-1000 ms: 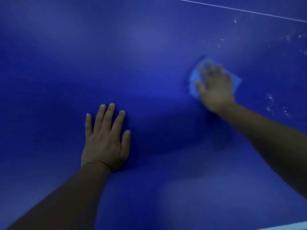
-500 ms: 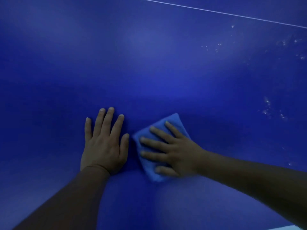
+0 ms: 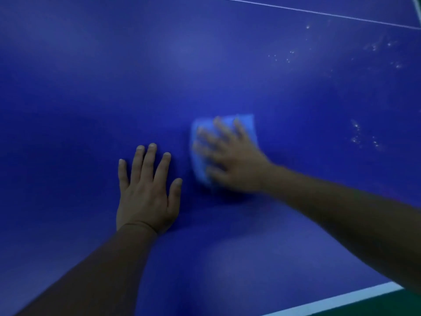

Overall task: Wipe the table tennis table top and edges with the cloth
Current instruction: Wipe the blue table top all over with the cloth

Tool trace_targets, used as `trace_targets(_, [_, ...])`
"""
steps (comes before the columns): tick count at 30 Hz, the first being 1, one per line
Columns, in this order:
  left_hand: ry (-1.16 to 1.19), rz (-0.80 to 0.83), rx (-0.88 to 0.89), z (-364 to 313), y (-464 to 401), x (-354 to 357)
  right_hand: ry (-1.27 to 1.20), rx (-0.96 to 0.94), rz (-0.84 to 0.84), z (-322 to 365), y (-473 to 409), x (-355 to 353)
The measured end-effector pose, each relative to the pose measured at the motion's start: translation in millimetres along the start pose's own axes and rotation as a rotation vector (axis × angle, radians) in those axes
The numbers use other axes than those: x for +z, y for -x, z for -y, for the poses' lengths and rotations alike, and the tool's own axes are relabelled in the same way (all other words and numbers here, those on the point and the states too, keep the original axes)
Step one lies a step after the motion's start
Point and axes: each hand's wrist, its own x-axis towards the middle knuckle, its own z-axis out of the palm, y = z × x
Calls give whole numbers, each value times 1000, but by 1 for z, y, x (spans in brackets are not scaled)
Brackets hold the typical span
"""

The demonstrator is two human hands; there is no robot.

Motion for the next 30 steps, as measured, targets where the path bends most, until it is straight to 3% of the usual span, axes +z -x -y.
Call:
trace_targets(2, [2, -2, -3, 0, 0, 0, -22, -298, 49, 29, 45, -1])
trace_targets(3, [-1, 2, -3, -1, 0, 0, -39, -358, 65, 26, 68, -1])
trace_targets(5, [-6, 14, -3, -1, 0, 1, -1, -288, 83, -11, 103, 1])
trace_targets(7, [-11, 18, -5, 0, -1, 2, 28, 30, 113, -61, 121, 4])
trace_targets(11, [-18, 22, -6, 0, -1, 4, -108, 925, -10, -95, 99, -5])
trace_targets(14, [-33, 31, -3, 0, -1, 3, -166, 1273, -43, -71, 45, -10])
trace_targets(15, [-38, 34, -9, 0, -1, 2, -148, 1257, -39, -55, 27, -8])
trace_targets(17, [-34, 28, -18, 0, -2, 2, -86, 1019, -63, -11, -2, -2])
trace_targets(20, [-31, -9, -6, 0, -2, 2, -73, 364, -59, 43, -5, 3])
trace_targets(22, [-41, -19, 1, -1, -1, 2, -50, -5, 19, 17, 14, 0])
trace_targets(24, [-72, 2, -16, -1, -1, 2, 1, -74, 70, -39, 30, 0])
trace_targets(25, [-86, 15, -21, -1, -1, 2, 16, 48, 66, -70, 35, 2])
trace_targets(27, [-77, 23, -11, -1, 1, 3, -37, 486, 59, -121, 42, -3])
trace_targets(29, [-35, 8, -18, 0, -1, -1, -131, 882, 27, -142, 40, -10])
trace_targets(30, [-15, -17, -30, -1, -6, -4, -155, 988, 15, -140, 34, -12])
